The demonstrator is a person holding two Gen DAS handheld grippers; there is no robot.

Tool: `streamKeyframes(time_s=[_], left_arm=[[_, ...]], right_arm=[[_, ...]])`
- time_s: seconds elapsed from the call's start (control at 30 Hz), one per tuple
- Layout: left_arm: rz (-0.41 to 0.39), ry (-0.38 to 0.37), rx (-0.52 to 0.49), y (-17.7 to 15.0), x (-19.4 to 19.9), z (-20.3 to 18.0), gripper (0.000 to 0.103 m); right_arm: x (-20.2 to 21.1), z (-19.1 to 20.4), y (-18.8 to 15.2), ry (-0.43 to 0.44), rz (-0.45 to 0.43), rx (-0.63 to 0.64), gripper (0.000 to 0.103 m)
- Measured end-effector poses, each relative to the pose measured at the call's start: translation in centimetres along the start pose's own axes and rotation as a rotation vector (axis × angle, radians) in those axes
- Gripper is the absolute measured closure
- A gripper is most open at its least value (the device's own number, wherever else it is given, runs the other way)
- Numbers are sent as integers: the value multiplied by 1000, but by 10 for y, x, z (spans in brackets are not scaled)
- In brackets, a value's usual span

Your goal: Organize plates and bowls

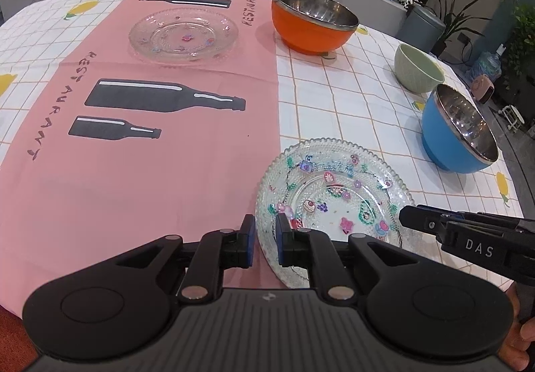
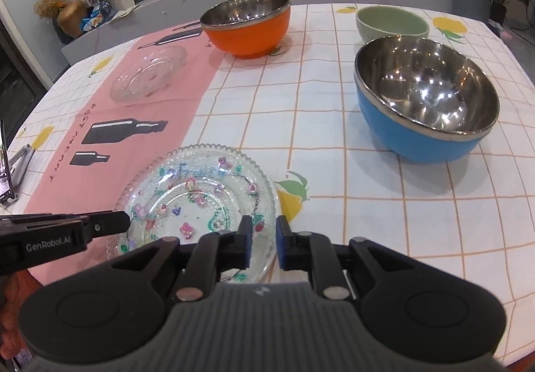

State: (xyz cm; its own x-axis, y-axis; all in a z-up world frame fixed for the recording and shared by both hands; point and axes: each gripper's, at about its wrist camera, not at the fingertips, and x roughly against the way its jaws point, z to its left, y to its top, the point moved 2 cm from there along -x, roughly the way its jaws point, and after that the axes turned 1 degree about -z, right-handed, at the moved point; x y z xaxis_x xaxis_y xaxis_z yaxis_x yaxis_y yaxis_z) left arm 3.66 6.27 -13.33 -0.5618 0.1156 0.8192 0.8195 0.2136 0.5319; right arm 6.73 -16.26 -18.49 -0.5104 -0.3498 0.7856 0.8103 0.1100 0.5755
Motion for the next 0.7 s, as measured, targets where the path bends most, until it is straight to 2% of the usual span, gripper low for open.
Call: streamKeyframes(time_s=[0.1,0.17,0.27,0.37,0.7], left_arm=[[-10,4,6,0,3,3,86],[-18,-7,12,2,6,5,75],[-26,-11,-6,5,11,4,67],[-32,13,-43,9,17,0,63],[-78,33,-104,38,32,7,60]], right_arm=[[0,-2,0,-2,2,-11,89],[1,-4,0,0,2,-22,85],[4,-5,1,3,1,-40,77],[9,-4,5,6,-8,-48,69],[17,7,23,24,-13,-19,57]])
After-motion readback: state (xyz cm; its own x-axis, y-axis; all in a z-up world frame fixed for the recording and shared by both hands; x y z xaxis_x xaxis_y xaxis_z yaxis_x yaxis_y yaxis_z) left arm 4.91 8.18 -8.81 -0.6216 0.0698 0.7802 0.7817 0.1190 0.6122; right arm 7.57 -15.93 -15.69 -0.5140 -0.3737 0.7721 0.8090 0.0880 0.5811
